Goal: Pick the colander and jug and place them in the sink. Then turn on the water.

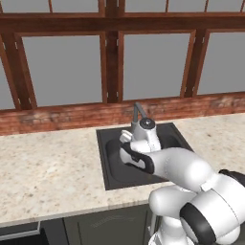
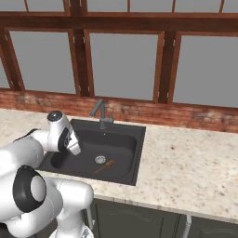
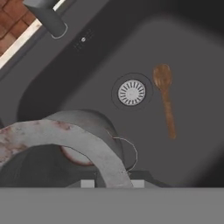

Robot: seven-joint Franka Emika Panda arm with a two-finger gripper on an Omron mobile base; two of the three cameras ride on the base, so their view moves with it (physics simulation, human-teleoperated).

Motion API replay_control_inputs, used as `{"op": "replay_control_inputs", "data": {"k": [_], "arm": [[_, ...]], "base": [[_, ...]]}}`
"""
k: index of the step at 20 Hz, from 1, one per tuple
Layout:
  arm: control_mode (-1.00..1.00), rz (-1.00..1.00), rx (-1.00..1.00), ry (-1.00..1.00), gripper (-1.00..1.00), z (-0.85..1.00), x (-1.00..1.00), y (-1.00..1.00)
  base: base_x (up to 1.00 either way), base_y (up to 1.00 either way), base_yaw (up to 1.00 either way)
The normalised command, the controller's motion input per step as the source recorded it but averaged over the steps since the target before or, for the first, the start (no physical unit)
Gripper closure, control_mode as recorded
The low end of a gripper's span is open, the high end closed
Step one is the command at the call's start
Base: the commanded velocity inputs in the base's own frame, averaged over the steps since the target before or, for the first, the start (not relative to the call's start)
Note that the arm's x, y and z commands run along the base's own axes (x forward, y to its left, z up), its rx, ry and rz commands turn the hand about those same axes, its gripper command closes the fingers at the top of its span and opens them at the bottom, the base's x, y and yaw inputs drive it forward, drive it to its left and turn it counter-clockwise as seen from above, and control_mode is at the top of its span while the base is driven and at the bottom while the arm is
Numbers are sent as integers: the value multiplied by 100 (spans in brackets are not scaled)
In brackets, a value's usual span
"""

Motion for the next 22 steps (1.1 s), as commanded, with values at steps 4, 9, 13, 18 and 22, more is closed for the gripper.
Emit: {"op": "replay_control_inputs", "data": {"k": [4,9,13,18,22], "arm": [[-100,0,0,2,100,0,14,6],[-100,0,0,3,100,-2,17,1],[-100,0,0,2,100,-3,27,0],[-100,0,0,3,100,-17,28,0],[-100,0,0,5,100,-28,28,0]], "base": [[0,0,0],[0,0,0],[0,0,0],[0,0,0],[0,0,0]]}}
